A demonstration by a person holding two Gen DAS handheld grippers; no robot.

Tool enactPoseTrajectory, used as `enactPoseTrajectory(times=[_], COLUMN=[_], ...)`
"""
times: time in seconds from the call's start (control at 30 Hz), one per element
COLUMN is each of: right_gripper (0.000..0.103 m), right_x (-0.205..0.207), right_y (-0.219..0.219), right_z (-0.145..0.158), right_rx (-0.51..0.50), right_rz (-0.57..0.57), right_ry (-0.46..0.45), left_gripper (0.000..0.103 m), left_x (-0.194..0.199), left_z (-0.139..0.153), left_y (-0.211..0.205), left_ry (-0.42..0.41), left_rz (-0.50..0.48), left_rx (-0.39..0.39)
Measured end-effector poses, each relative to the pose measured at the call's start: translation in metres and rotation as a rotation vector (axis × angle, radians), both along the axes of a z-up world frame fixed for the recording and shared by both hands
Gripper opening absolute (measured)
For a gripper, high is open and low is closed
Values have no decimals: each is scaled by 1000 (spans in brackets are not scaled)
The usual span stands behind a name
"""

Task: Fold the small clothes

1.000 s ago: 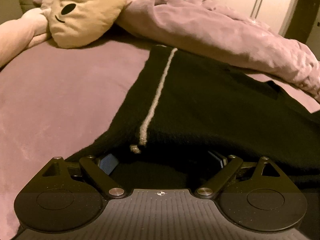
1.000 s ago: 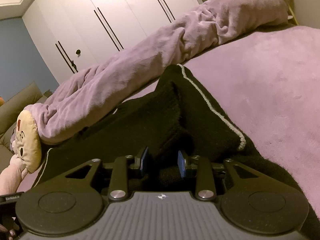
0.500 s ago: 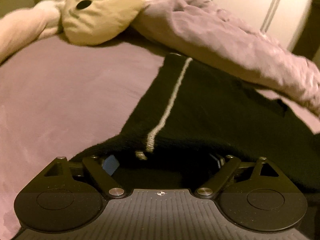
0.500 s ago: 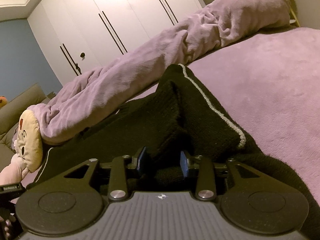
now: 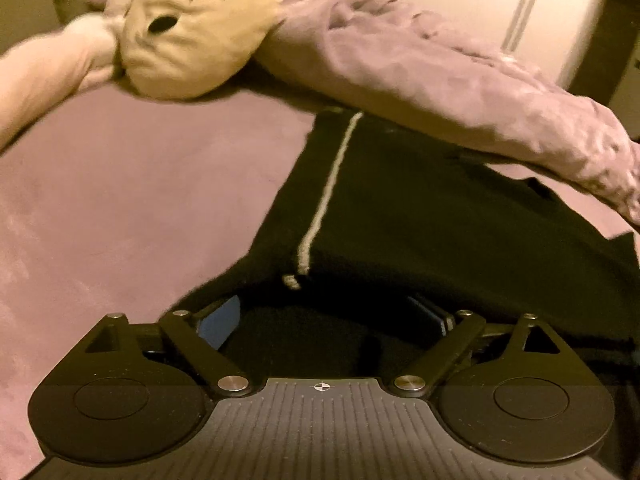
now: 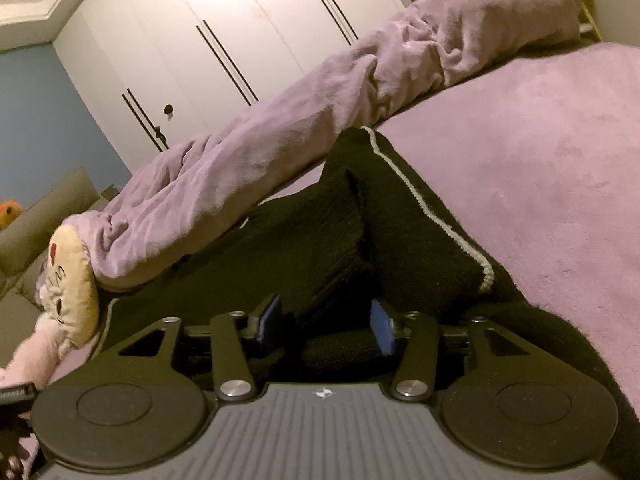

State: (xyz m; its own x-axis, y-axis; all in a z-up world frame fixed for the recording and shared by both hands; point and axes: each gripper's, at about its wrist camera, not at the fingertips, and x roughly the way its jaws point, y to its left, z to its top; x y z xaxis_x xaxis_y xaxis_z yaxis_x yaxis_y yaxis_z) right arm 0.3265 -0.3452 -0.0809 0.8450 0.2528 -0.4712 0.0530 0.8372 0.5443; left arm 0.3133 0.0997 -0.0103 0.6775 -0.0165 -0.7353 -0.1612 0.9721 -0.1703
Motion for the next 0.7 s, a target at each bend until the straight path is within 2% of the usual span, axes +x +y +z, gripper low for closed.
enactPoseTrajectory(times=[0.1,0.17,0.3,0.37,0.43,0.5,0.53,0.6,0.63,0.67,0.7], right_gripper=[50,50,47,32,26,16,15,12,11,11,10], right_x=[5,15,36,47,54,60,63,68,70,72,74], right_y=[-4,-4,1,8,12,14,14,13,14,15,18], right_z=[7,8,6,10,11,10,9,8,8,8,10], right_rx=[44,33,0,-36,-50,-70,-78,-82,-86,-93,-113], right_rz=[-10,-22,-24,16,51,64,68,77,82,88,90], right_ry=[4,19,34,34,39,42,45,44,40,38,35], left_gripper=[97,97,97,97,97,94,90,70,65,48,35], left_x=[-6,3,40,63,80,90,93,96,98,100,101], left_z=[16,20,7,-5,-16,-23,-24,-25,-26,-27,-28], left_y=[-5,-7,-8,-10,-11,-9,-7,-5,-5,-6,-8], left_ry=[-66,-90,-49,-7,23,28,12,-14,-23,-32,-39], left_rz=[-30,-36,-53,-76,-86,-89,-91,-90,-84,-75,-54], left_rx=[64,104,123,146,177,172,155,143,153,172,214])
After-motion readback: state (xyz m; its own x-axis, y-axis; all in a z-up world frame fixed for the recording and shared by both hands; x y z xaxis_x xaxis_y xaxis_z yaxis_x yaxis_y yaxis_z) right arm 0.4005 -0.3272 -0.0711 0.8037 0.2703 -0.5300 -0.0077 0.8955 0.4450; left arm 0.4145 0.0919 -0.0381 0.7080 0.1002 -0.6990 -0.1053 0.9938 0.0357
